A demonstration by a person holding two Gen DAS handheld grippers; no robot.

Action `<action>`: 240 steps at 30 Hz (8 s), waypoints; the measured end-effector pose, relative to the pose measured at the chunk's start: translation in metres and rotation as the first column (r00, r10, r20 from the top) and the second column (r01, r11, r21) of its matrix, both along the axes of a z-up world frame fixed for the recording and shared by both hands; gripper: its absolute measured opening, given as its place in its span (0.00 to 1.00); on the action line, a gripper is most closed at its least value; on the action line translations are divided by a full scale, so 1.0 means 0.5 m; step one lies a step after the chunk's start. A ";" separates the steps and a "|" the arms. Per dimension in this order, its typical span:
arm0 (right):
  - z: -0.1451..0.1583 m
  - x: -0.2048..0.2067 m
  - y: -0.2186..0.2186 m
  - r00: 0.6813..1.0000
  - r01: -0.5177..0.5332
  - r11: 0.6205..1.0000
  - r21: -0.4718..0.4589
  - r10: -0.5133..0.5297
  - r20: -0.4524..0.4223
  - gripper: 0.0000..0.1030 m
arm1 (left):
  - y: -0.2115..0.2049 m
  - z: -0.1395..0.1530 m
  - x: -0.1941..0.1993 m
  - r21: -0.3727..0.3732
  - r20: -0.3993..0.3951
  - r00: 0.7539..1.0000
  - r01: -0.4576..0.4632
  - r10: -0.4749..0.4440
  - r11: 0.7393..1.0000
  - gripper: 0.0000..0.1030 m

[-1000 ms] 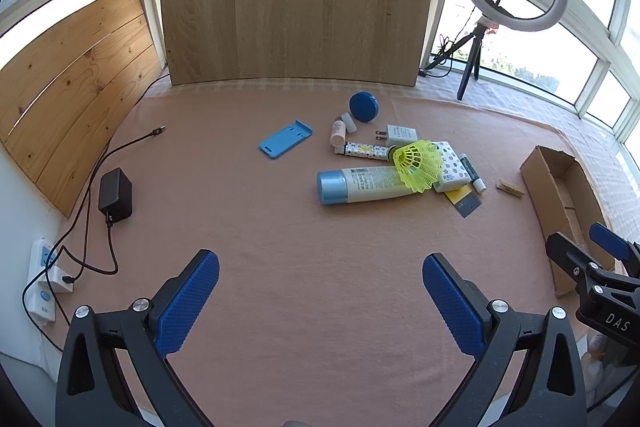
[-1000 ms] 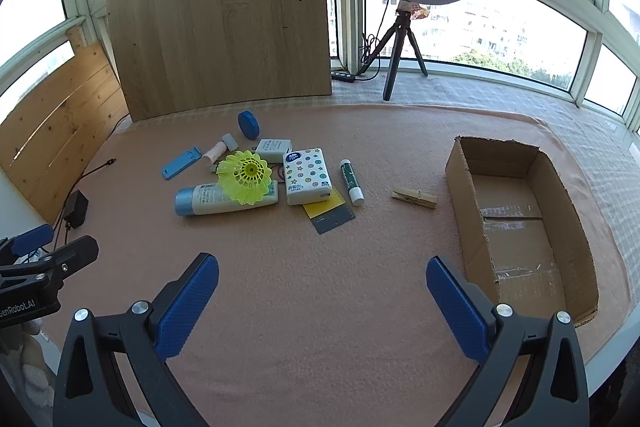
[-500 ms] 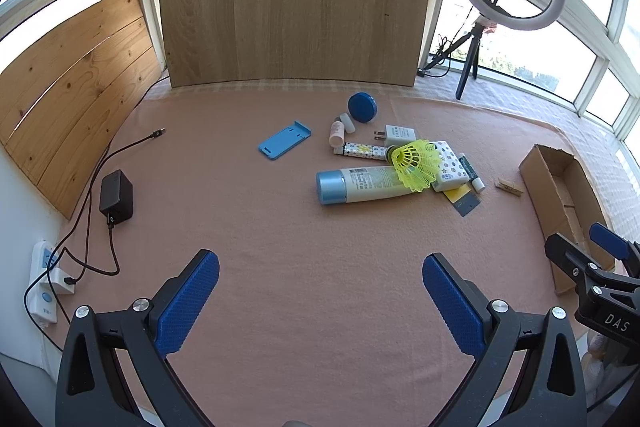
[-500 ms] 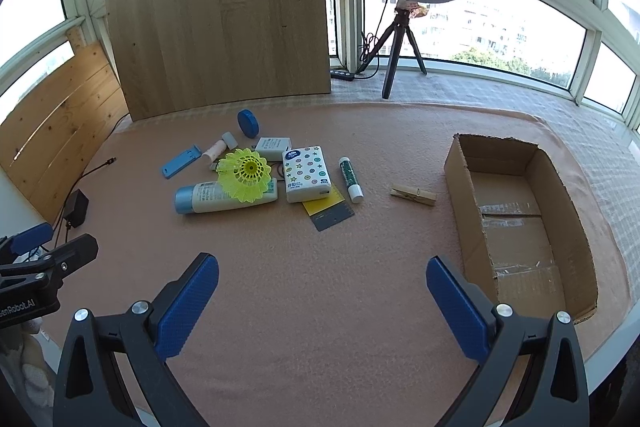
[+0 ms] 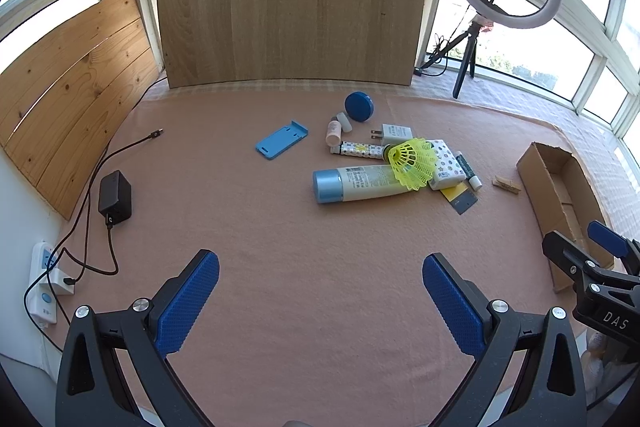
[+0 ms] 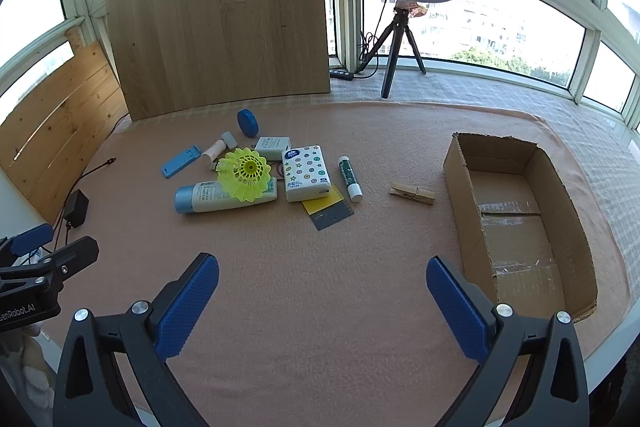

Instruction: Organize objects

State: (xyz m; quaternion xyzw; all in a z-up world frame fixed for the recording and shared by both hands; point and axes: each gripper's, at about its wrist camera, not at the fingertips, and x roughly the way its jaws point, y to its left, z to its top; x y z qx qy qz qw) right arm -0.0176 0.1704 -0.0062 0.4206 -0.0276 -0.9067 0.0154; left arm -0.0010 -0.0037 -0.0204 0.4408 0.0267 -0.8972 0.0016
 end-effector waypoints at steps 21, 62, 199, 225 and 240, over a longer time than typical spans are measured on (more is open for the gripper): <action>-0.002 -0.002 0.006 1.000 0.003 1.000 -0.004 -0.003 0.008 1.00 | 0.003 0.002 -0.001 -0.002 0.001 1.000 0.002 -0.002 1.000 1.00; -0.043 -0.027 0.038 0.995 0.046 0.999 -0.003 -0.045 0.085 1.00 | -0.005 -0.067 -0.187 -0.002 0.067 0.996 0.065 -0.065 0.998 1.00; -0.053 -0.178 0.181 0.962 -0.018 0.926 -0.378 0.119 0.247 0.27 | 0.375 -0.086 -0.216 0.310 0.044 0.848 0.491 -0.528 0.814 0.01; -0.016 -0.081 0.473 0.964 0.233 0.948 -0.217 -0.195 0.181 0.74 | 0.693 -0.065 -0.195 0.252 0.024 0.719 0.668 -0.695 0.700 0.60; -0.018 -0.102 0.427 0.974 0.193 0.958 -0.212 -0.161 0.156 0.75 | 0.575 -0.080 -0.220 0.238 0.061 0.794 0.577 -0.605 0.781 0.62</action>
